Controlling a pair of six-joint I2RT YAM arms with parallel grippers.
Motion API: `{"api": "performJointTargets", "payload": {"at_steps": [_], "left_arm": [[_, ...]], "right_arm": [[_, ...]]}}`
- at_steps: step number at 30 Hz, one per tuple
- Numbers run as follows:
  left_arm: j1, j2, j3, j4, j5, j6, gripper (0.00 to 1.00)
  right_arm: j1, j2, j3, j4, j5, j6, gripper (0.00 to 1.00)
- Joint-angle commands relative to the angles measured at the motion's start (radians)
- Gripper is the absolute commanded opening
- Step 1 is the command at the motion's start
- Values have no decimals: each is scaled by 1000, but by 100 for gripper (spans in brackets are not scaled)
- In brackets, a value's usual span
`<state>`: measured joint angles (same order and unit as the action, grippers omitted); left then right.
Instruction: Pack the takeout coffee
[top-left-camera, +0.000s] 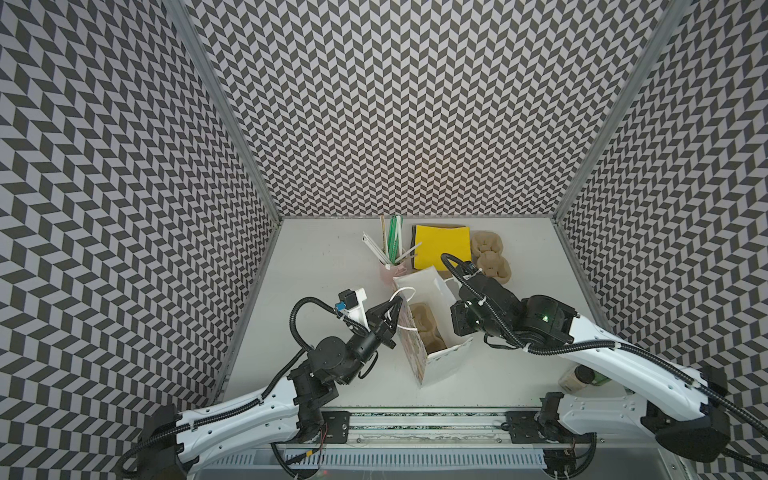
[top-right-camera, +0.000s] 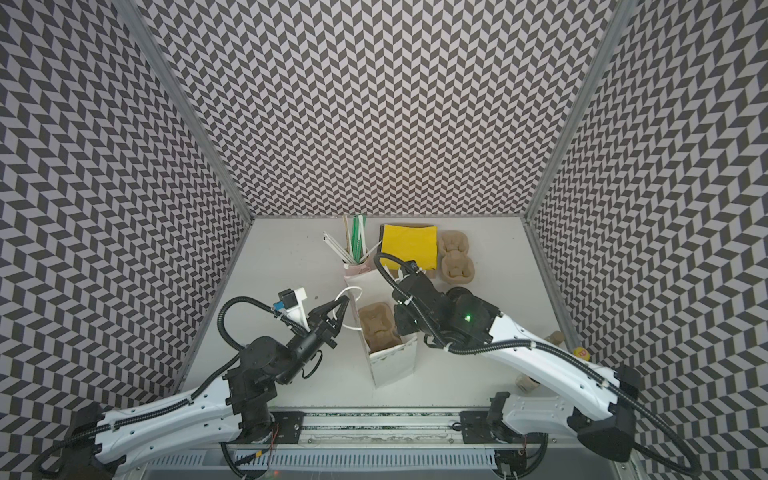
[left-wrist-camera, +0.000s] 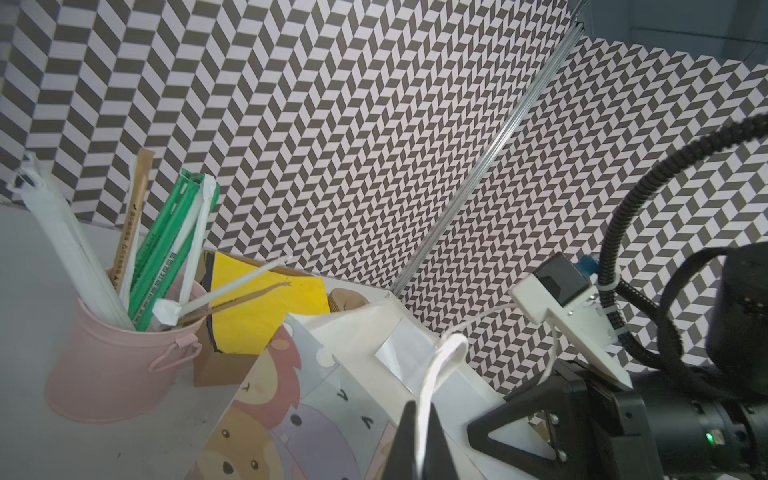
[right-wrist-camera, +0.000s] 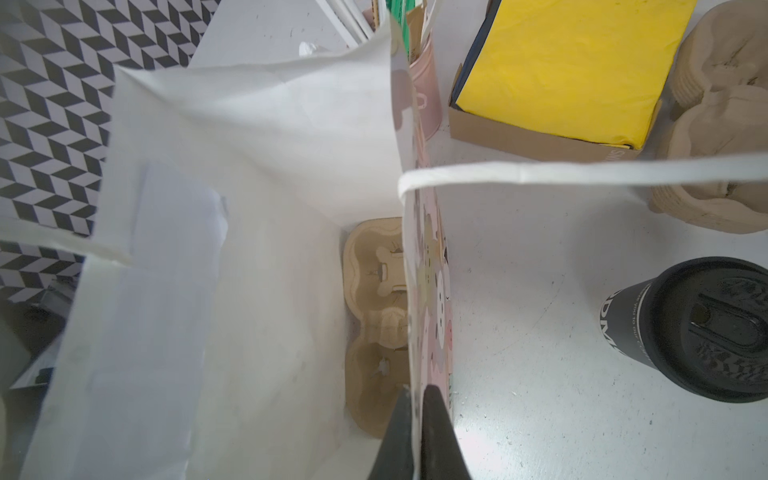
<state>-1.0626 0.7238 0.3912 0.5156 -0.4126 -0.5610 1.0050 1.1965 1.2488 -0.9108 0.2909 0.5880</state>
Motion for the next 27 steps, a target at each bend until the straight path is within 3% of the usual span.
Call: {"api": "performJointTargets", "payload": {"at_steps": [1,3,6,9,13,21,24,27], "left_arm": [[42,29,70,29,43,7,32],[62,46,102,19,64,15,45],[80,52,143,1,77,25,55],[83,40,170,-22,74,41,63],[84,21,206,-81,61,54,64],[84,-40,252,-179,22,78,64],[84,-38,286,-242,8,90,65],[83,-50,303,-272,5,96,65]], "right_arm": [[-16,10,50,84,78,-21,4],[-28,39,76,82,101,-31,4],[-118,55,72,146,-29,-58,2],[-157,72,84,147,-22,-82,2],[-233,99,72,181,-123,-125,3],[-251,139,98,142,-109,-158,7],[-257,148,93,129,-88,-166,16],[-258,132,105,122,-87,-169,32]]}}
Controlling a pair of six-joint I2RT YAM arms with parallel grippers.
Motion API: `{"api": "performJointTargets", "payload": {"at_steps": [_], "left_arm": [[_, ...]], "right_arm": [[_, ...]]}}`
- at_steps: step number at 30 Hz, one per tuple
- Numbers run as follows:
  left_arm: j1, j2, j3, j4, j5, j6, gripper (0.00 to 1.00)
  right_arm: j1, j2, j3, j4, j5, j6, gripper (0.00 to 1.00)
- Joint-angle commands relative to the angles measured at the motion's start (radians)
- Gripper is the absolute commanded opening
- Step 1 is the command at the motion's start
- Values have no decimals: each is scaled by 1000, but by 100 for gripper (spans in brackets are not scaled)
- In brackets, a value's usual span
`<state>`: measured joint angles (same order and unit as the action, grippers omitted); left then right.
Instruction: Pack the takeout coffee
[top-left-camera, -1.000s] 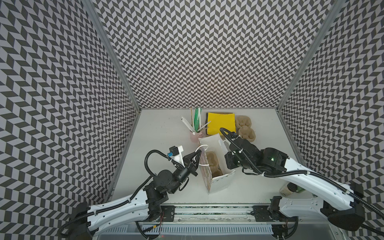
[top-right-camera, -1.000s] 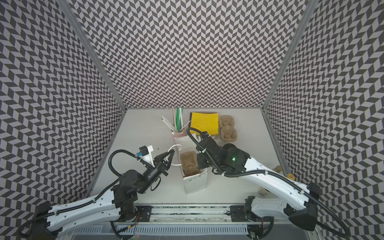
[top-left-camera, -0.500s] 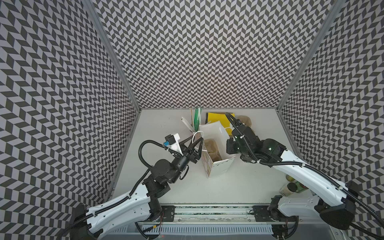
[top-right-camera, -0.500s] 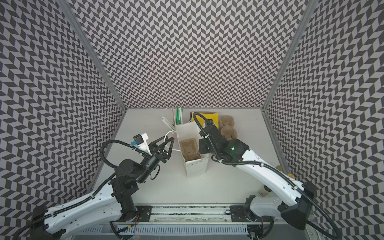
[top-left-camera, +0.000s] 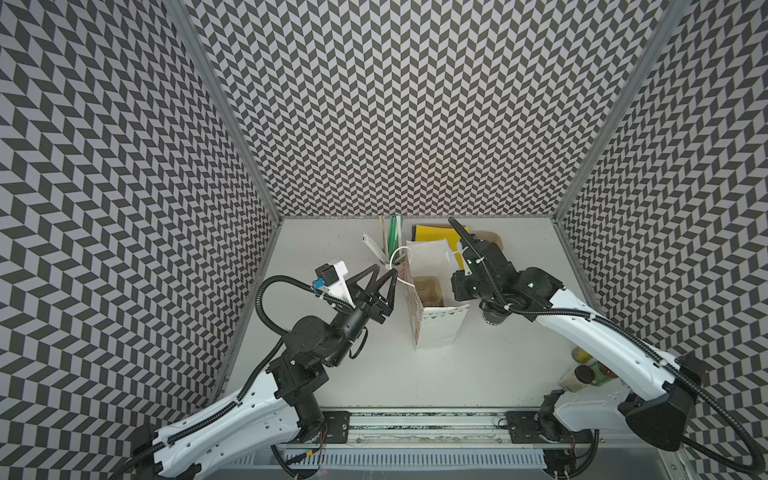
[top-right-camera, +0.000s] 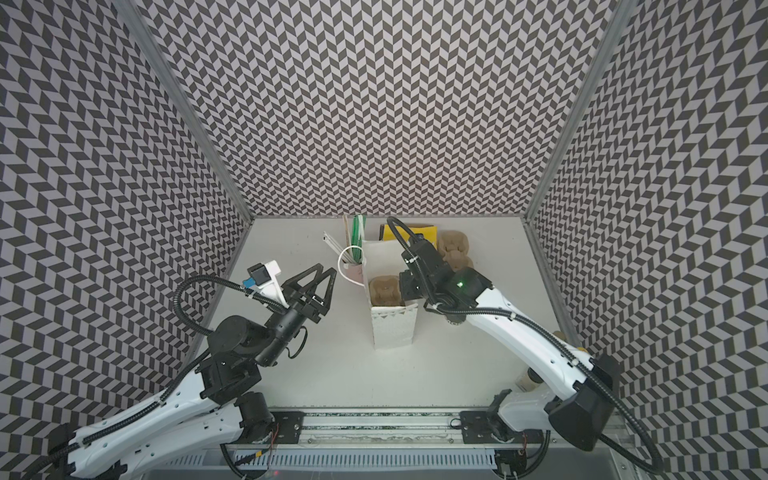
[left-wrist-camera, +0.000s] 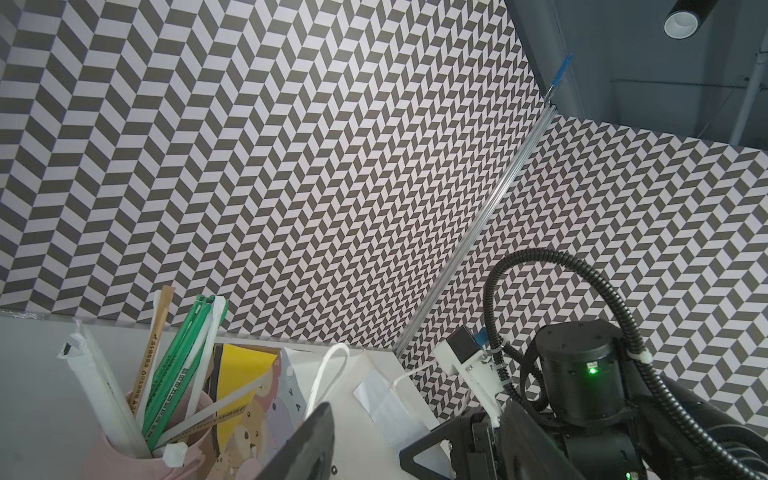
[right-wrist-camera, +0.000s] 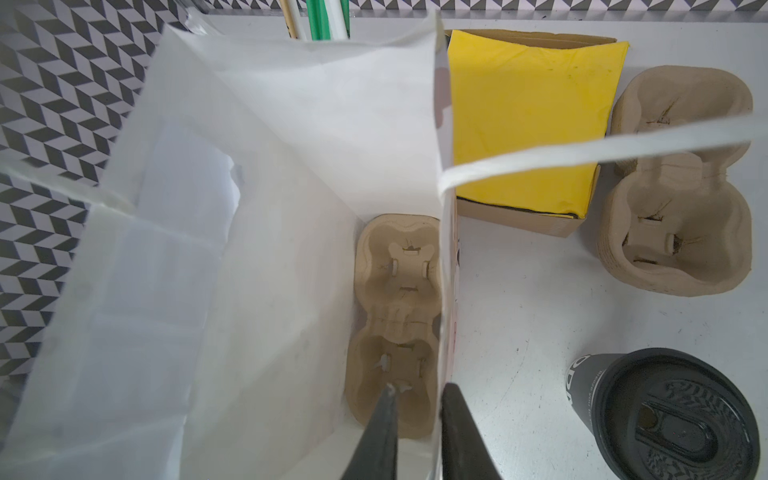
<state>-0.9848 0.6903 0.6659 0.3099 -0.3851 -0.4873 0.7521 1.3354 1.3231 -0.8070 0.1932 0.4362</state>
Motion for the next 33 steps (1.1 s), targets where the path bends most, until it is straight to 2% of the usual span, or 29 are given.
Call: {"api": "performJointTargets", "payload": {"at_steps": [1,8,14,18,23,29,31,33], "left_arm": [[6,-19,34,-71,-24,28,66],[6,-17,109,-142,-43,90,66],[6,-42,112,-176,-108,172,66],[5,-57,103,-196,-142,213,71],[6,-64,134,-273,-178,260,86],[5,-136,42,-257,-258,291,95],[5,-137,35,-260,-269,294,99],[5,-131,37,-273,-274,289,100]], "right_arm": [[-5,-11,39,15,15,-20,37],[-5,7,142,-53,13,-59,64],[-5,-11,249,-130,53,-85,79],[-6,-46,302,-178,97,-86,85],[-15,-72,351,-241,166,-72,92],[-37,-143,316,-198,100,-68,94],[-44,-162,324,-205,149,-53,94],[-60,-178,321,-231,203,-35,98]]}}
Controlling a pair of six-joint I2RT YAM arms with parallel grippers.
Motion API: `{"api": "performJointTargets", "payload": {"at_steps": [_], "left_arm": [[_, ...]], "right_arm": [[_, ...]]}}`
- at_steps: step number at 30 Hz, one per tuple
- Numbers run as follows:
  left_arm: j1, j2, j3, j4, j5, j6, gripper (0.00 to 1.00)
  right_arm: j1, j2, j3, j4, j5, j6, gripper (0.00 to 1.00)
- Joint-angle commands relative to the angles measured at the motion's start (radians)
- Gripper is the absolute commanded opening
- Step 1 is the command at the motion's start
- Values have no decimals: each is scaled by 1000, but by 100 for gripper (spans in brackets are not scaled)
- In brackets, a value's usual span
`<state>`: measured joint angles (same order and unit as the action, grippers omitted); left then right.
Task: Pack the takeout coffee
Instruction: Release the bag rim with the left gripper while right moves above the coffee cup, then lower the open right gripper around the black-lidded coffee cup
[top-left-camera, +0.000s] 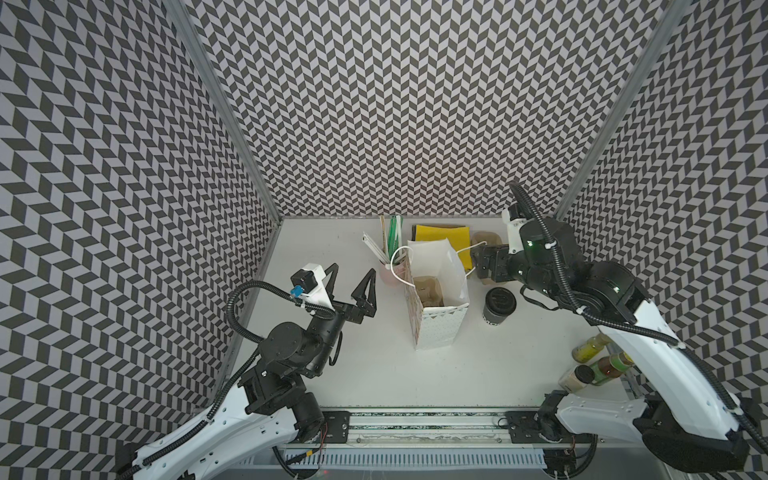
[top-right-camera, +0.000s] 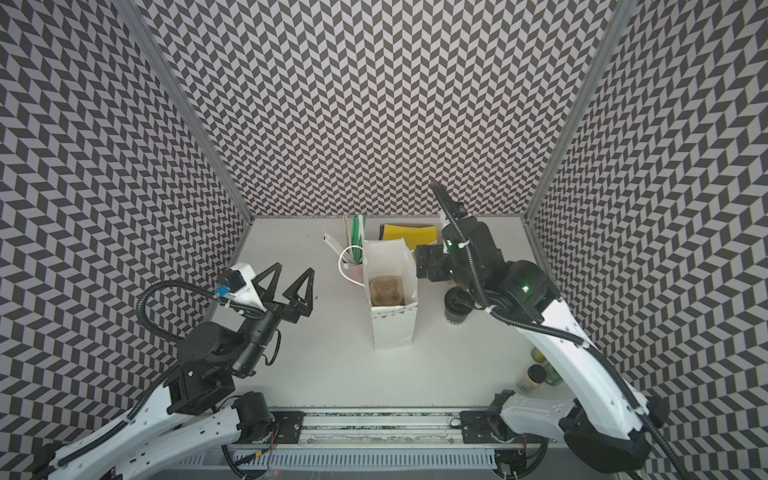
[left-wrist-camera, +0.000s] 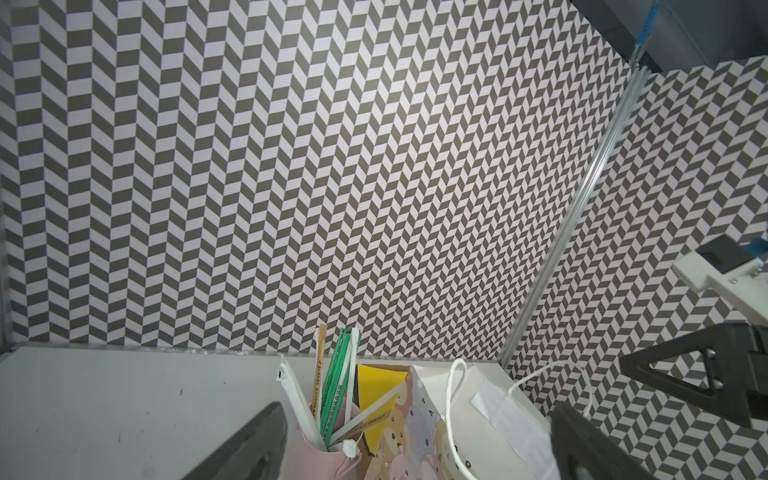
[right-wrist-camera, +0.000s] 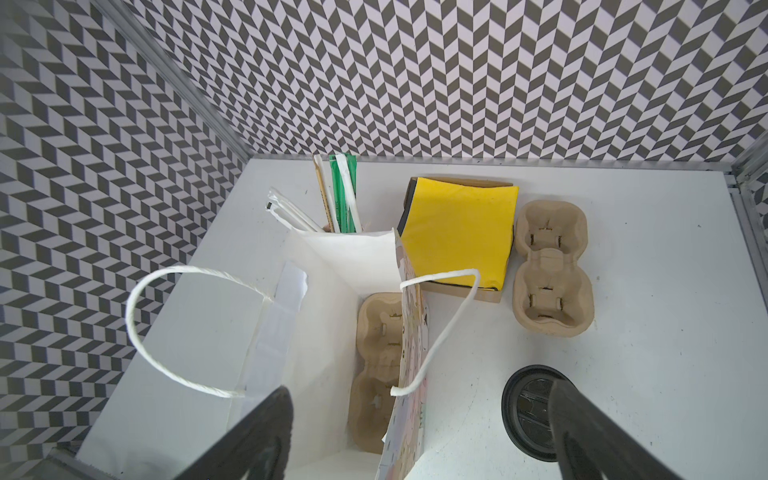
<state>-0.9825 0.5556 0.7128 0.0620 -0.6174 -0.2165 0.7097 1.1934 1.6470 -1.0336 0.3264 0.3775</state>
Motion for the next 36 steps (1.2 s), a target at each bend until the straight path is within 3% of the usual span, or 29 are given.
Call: {"api": "performJointTargets", "payload": {"at_steps": [1,10,16,32,36], "left_arm": [[4,4,-13,-26,-42,15,100],[2,-27,-35,-13,-78,32,100],[-3,-56,-47,-4,-91,46,100],[-27,-49,-46,-7,-113,72,100],[-28,-48,-46,-9,-115,74,100]], "right_arm": [[-35,-40,-18,-16,79,27,98],[-275,-50,-262,36,-88,45,92],[-364,-9,-382,113,-201,24,85],[-381,166,-524,189,-209,-8,77],[-382,168,-523,190,-167,-1,76]]}}
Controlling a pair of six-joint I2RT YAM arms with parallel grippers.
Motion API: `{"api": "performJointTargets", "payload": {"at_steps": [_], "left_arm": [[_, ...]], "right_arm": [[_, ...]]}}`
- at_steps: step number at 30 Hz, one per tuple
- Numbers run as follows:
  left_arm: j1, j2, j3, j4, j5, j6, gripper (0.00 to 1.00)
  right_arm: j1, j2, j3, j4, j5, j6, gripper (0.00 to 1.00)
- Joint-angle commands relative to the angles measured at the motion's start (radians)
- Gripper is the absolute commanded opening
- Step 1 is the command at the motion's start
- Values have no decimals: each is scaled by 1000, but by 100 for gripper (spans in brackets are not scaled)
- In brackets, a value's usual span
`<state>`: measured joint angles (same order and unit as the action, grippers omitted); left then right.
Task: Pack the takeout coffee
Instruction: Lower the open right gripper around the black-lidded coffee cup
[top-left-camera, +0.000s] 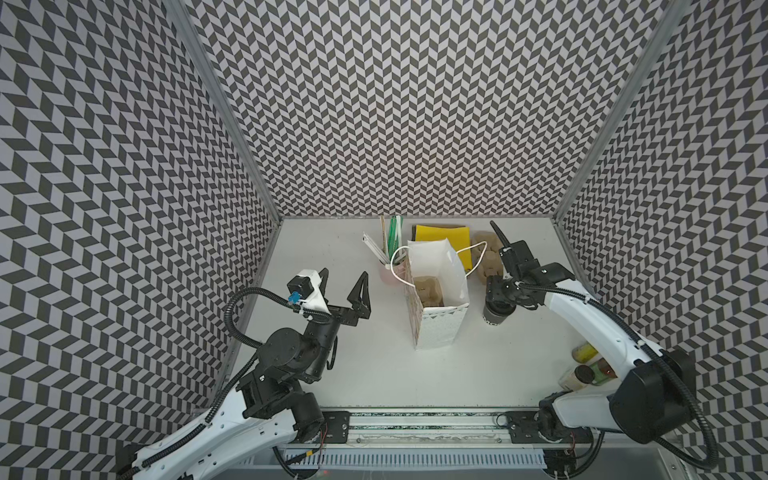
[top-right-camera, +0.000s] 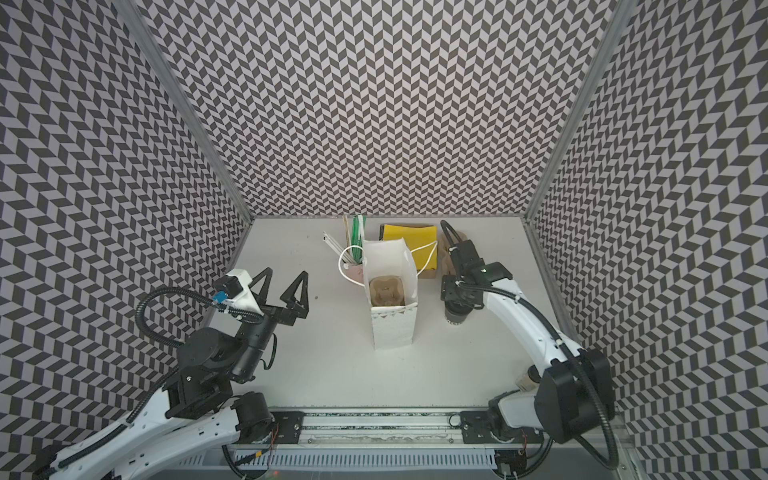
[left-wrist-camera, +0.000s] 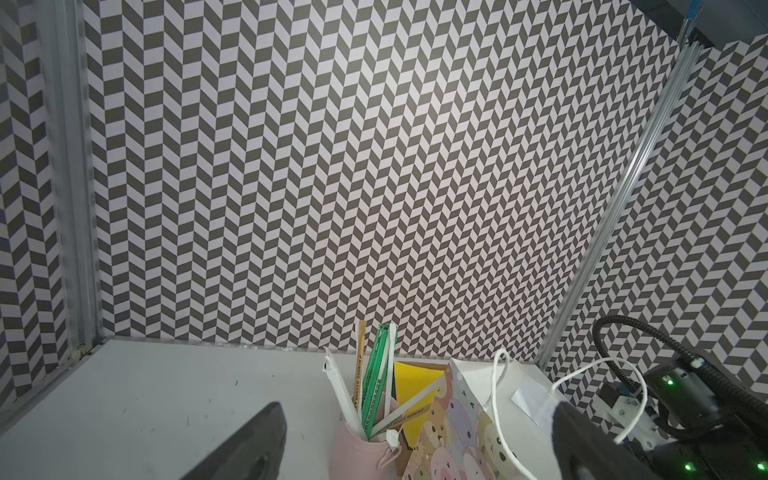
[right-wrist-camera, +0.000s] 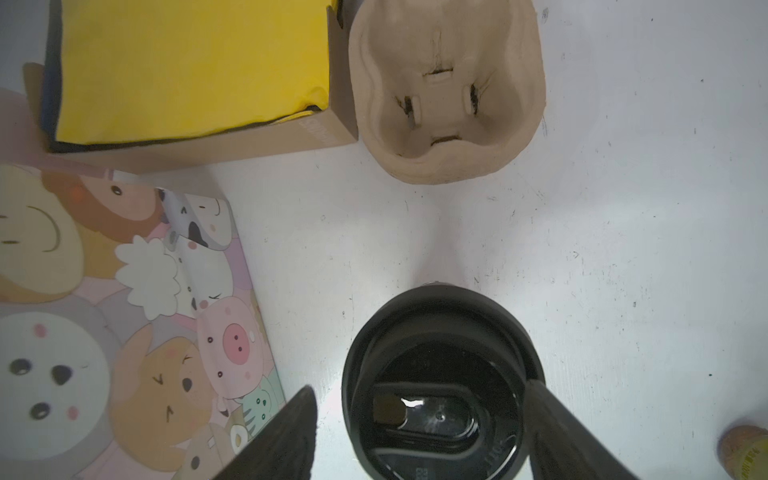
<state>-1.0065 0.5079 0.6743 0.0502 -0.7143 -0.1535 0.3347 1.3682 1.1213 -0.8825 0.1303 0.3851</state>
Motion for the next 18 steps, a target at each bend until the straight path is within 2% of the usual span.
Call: {"api": "performJointTargets", "payload": {"at_steps": [1,11,18], "left_arm": [[-6,-1,-7,1,-20,12,100],[-7,5,-5,2,-19,19,100],[-7,7,-6,2,-20,22,100]], "right_arm": [[-8,-2,-1,36,28,-12,76],[-10,-11,-25,41,35,-8,80],[-9,-28,-61,57,37,-14,76]]}}
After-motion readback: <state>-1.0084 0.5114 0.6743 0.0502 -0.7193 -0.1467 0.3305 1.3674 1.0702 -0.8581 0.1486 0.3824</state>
